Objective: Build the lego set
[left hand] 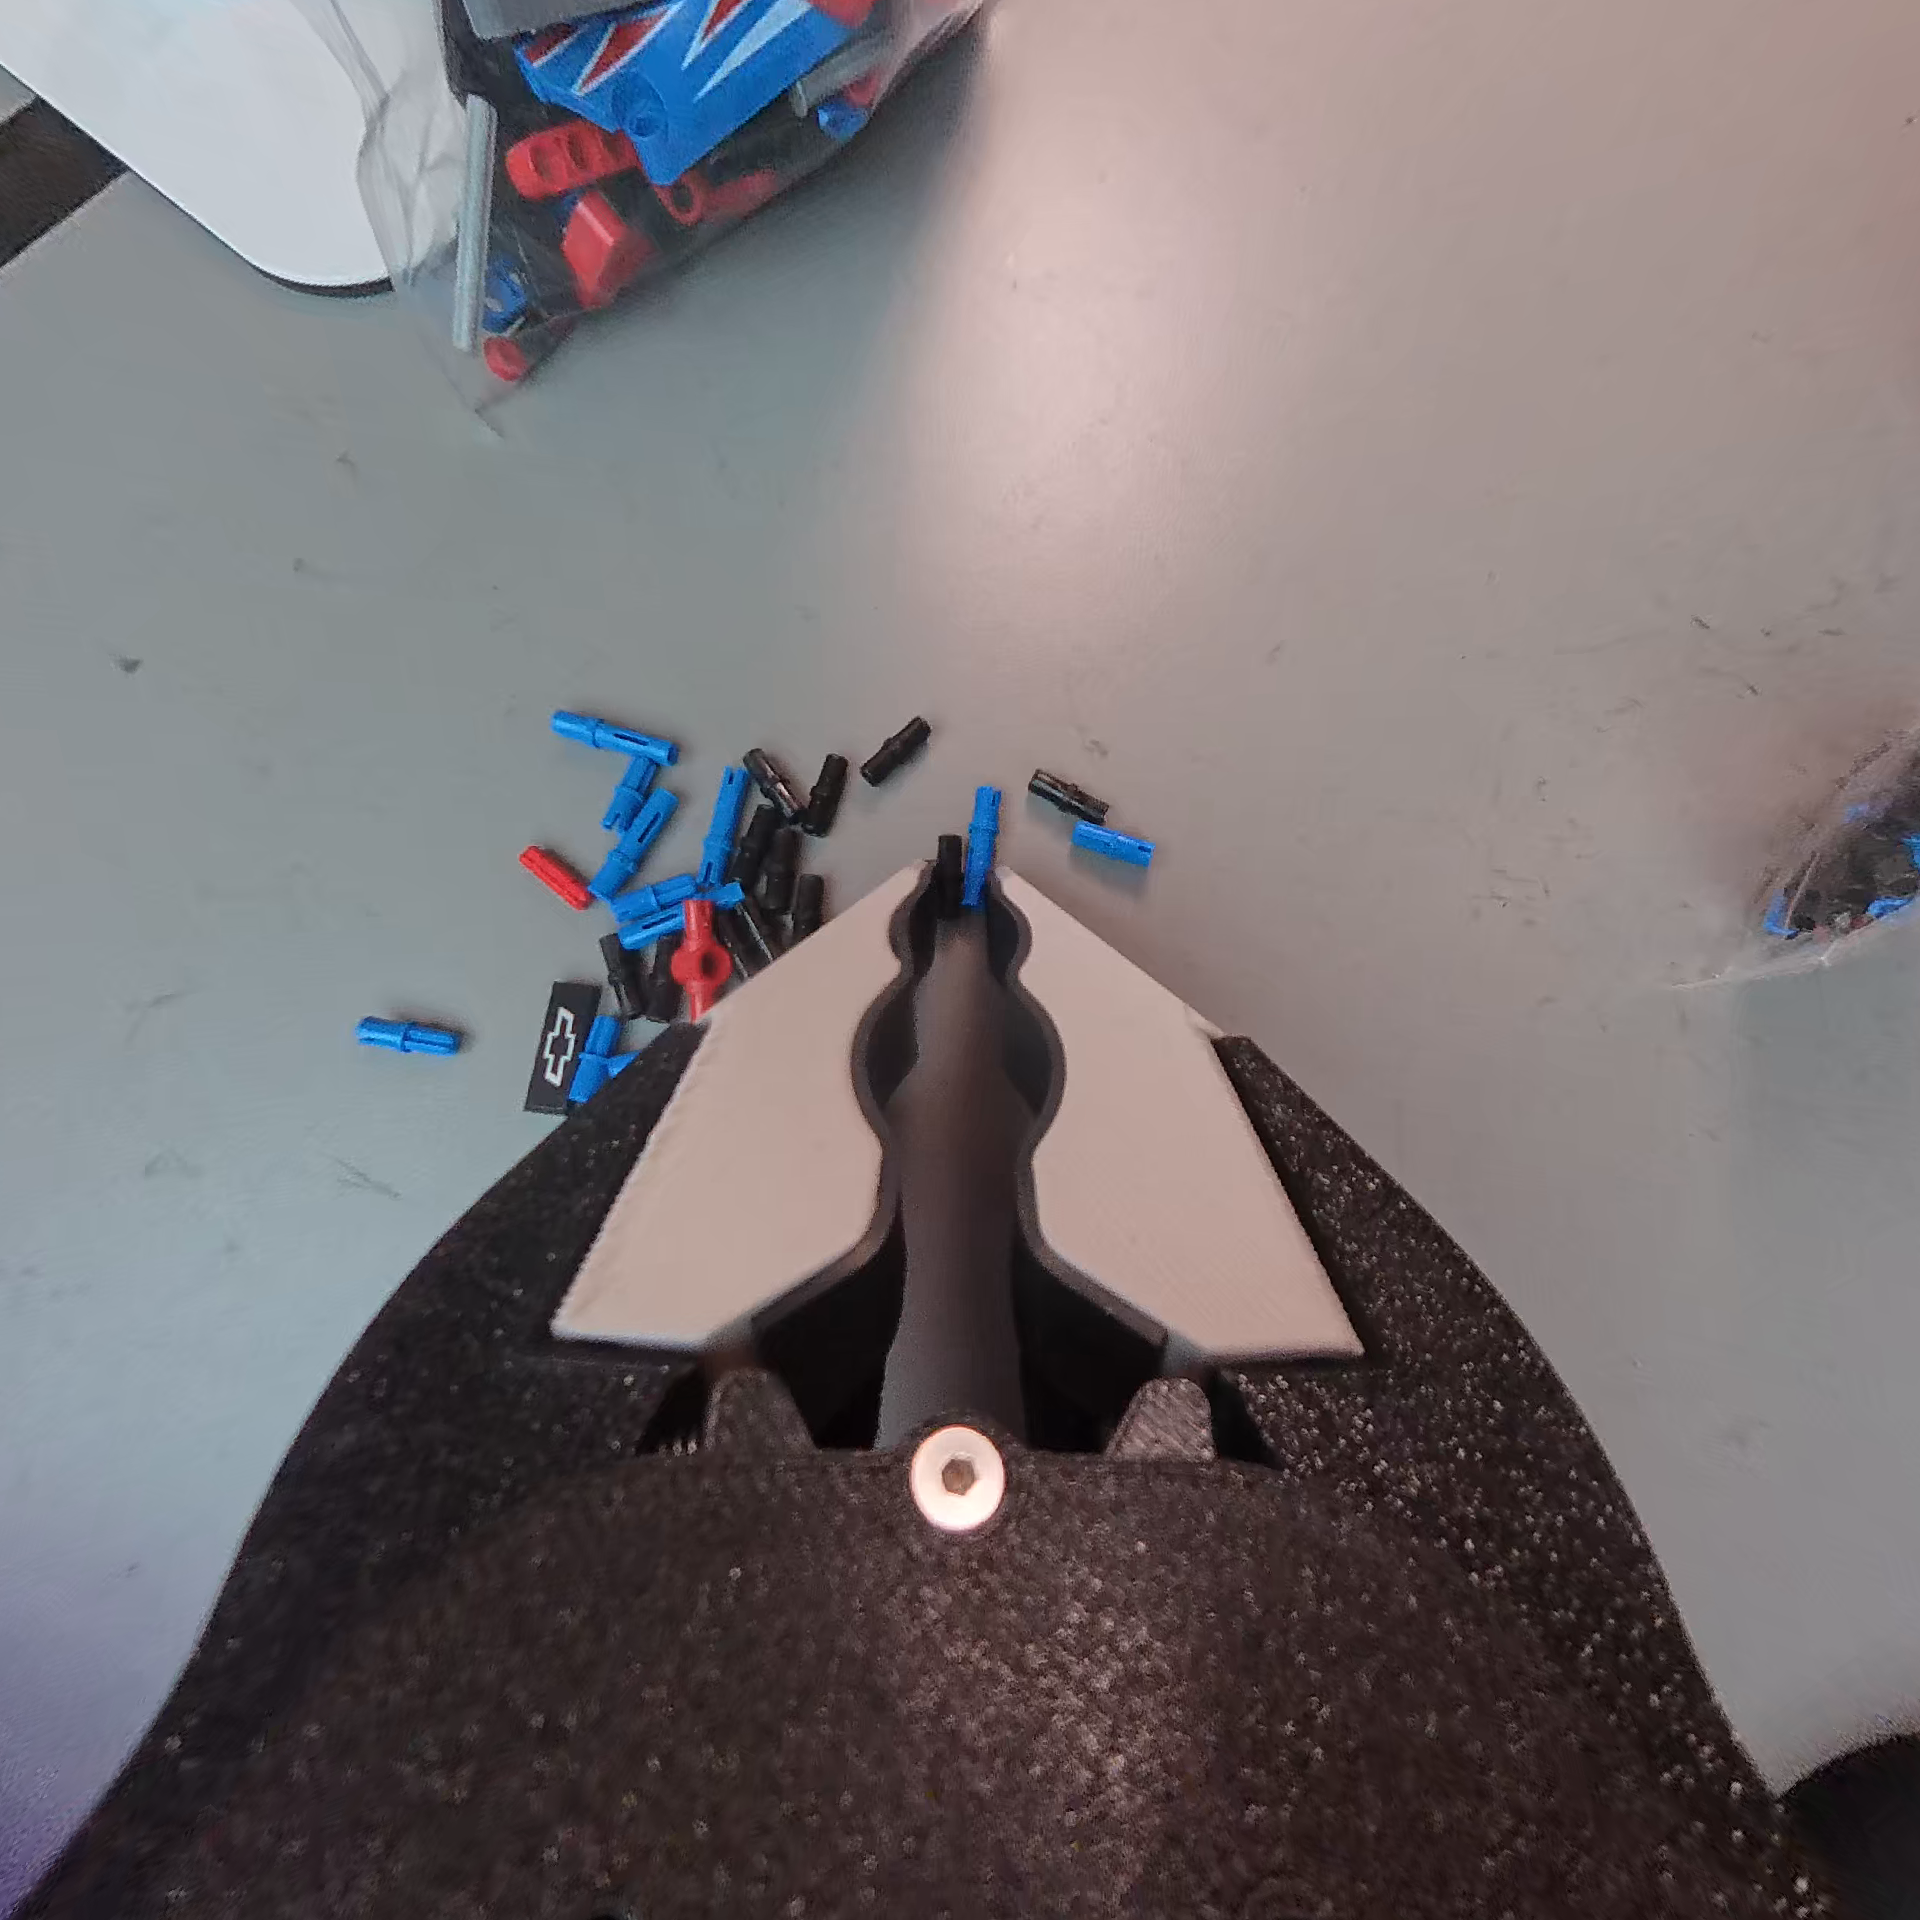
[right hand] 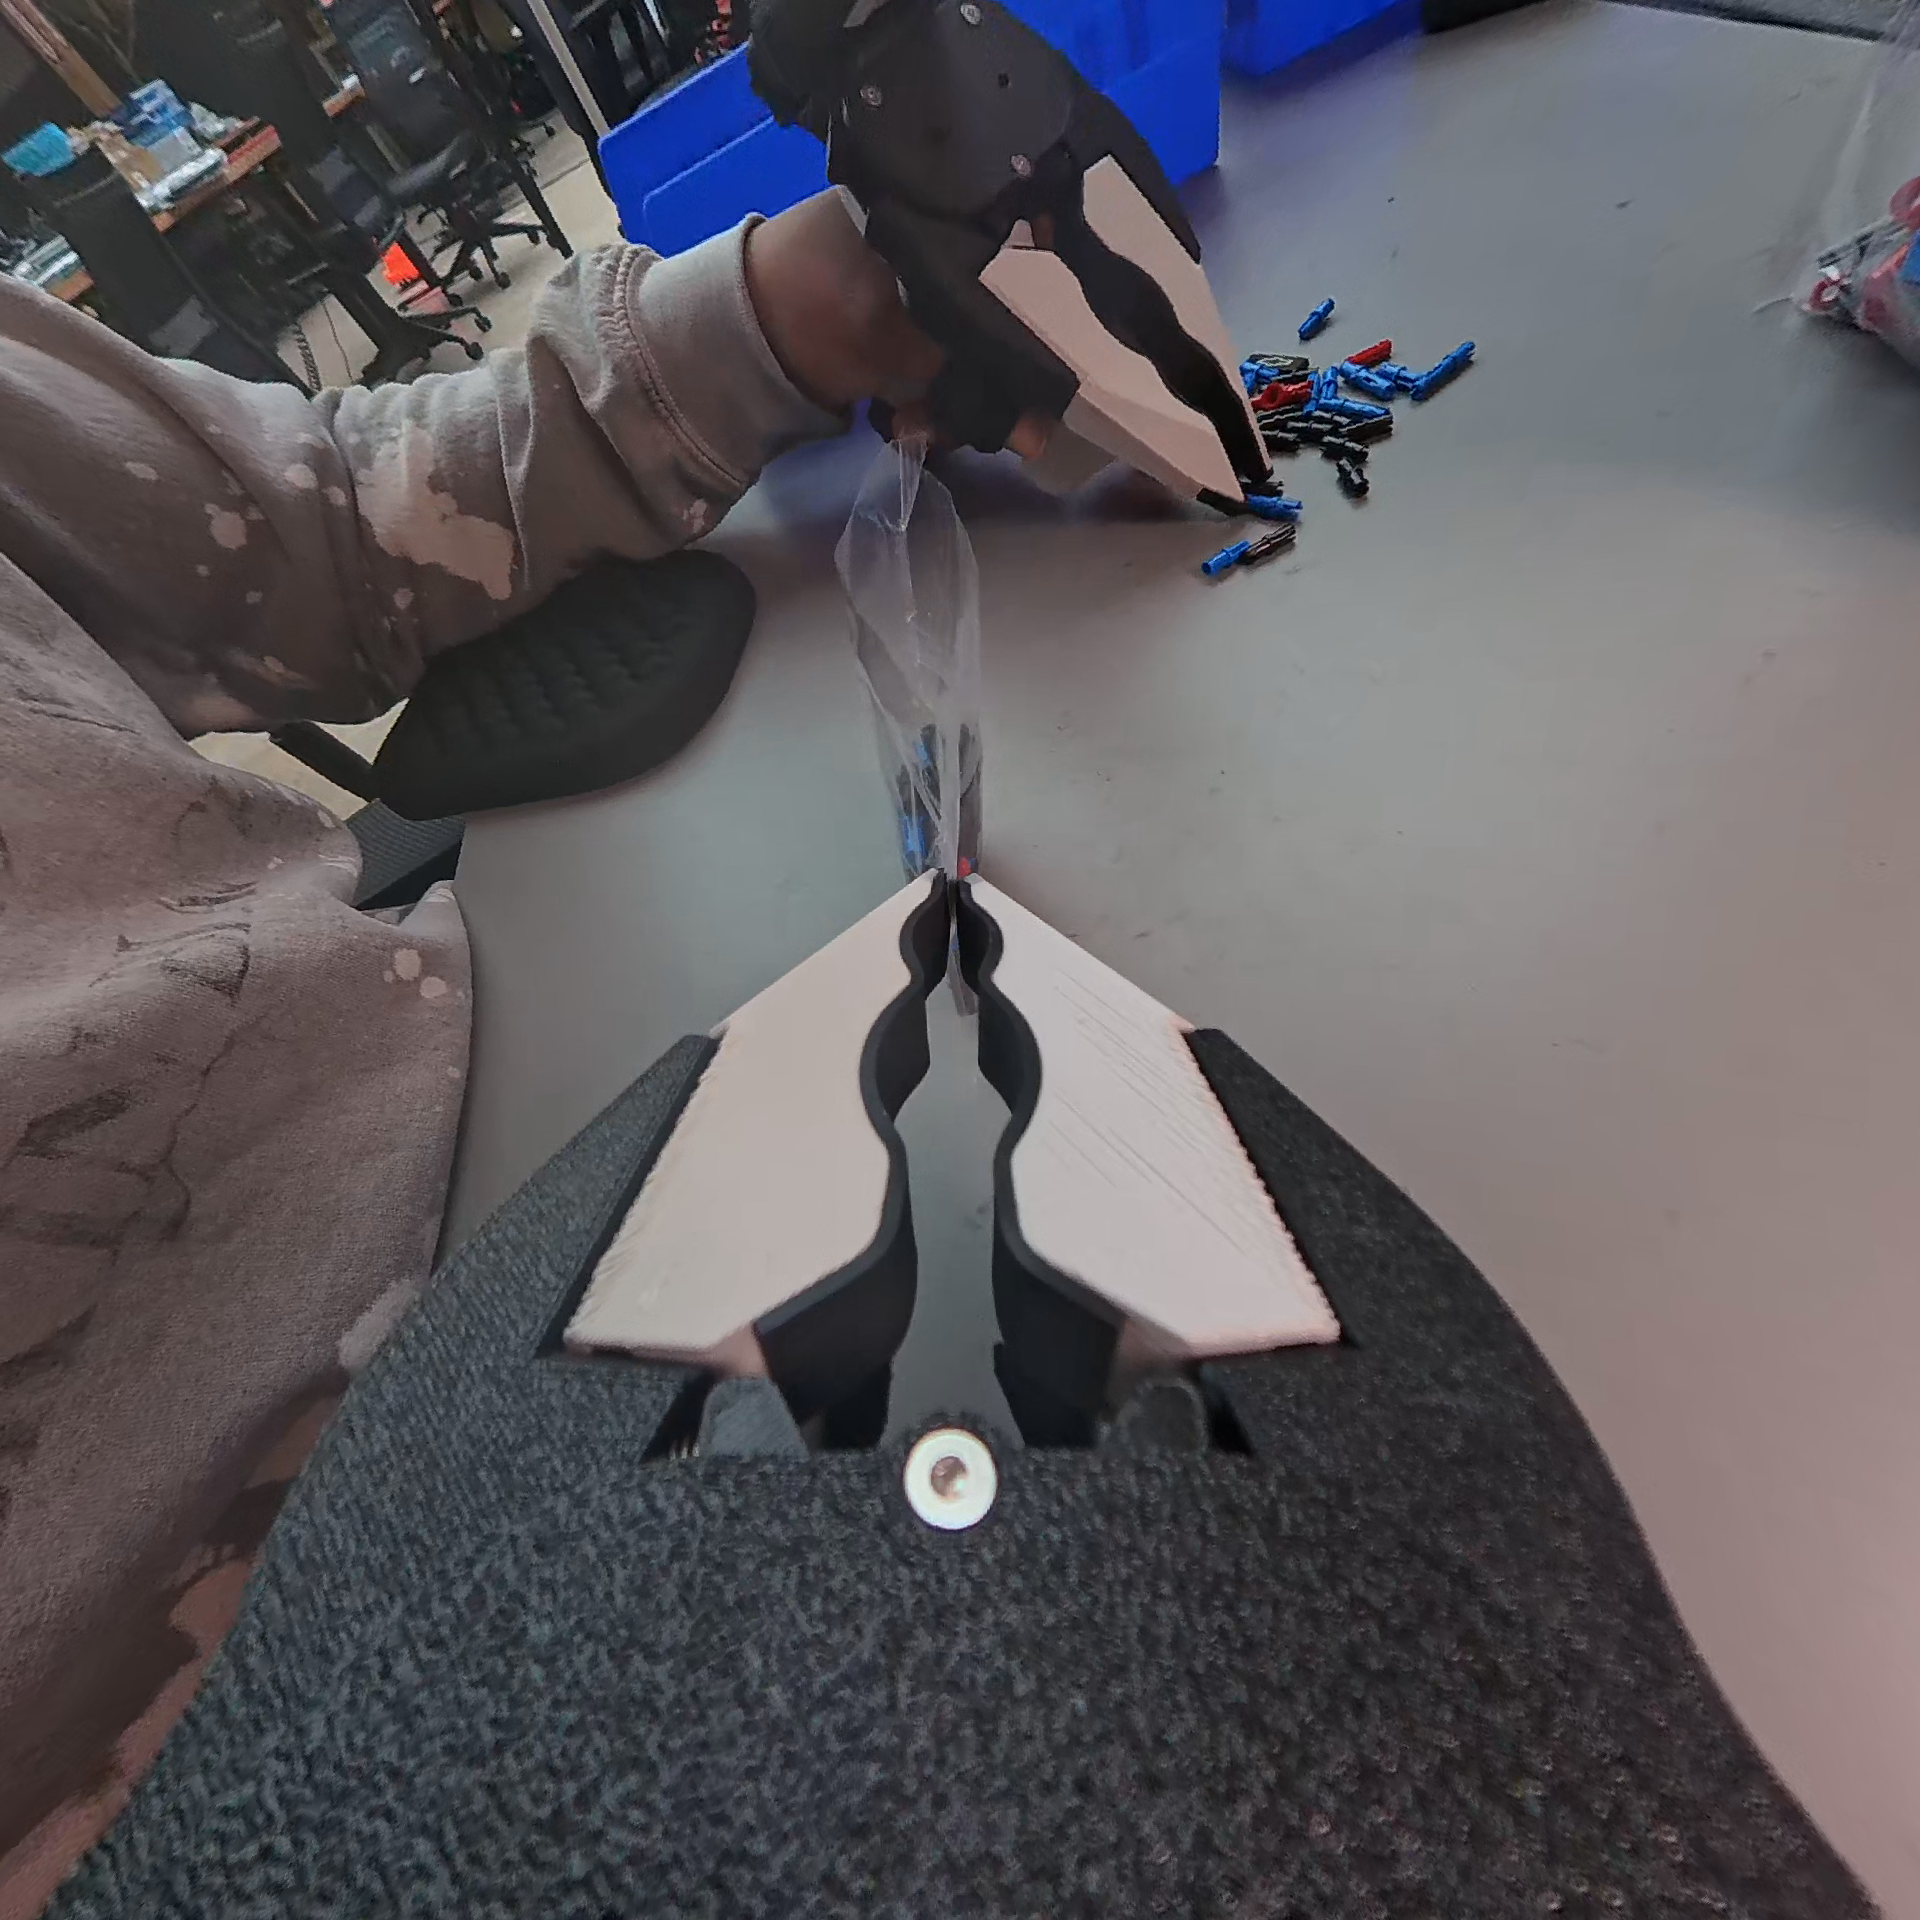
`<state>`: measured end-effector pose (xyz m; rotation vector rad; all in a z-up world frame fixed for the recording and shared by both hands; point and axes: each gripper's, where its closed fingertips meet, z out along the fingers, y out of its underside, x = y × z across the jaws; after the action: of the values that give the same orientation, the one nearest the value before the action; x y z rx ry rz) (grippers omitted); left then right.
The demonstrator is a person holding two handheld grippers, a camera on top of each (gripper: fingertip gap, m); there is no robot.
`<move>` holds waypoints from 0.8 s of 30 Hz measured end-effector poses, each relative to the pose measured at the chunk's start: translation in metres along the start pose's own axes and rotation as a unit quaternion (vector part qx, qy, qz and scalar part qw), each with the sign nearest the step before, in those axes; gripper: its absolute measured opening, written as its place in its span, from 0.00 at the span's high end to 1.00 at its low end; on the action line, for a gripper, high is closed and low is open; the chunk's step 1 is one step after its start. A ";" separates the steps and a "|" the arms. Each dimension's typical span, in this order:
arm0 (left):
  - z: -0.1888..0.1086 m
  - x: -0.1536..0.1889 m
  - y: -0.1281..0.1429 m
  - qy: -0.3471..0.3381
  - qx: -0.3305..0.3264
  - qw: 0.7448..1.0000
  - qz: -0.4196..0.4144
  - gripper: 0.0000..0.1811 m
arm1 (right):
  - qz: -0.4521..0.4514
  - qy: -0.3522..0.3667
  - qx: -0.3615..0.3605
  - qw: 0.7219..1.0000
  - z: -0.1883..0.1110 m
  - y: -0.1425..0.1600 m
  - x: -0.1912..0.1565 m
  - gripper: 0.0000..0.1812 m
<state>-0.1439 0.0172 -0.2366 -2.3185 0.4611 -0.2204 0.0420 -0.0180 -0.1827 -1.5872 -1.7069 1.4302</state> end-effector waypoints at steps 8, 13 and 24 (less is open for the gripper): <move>-0.025 0.008 -0.020 -0.001 0.031 0.999 0.031 0.98 | 0.000 -0.001 -0.002 1.000 0.001 0.000 -0.001 1.00; -0.031 0.030 0.005 0.059 -0.033 0.997 0.033 0.90 | -0.003 0.003 -0.002 1.000 0.000 0.000 0.000 1.00; -0.022 0.032 0.028 0.043 -0.078 0.995 0.046 0.98 | -0.003 0.002 -0.004 1.000 0.000 0.001 0.000 1.00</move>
<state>-0.1283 -0.0281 -0.2399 -2.4398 0.6483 -0.2467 0.0424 -0.0185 -0.1837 -1.5865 -1.7159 1.4179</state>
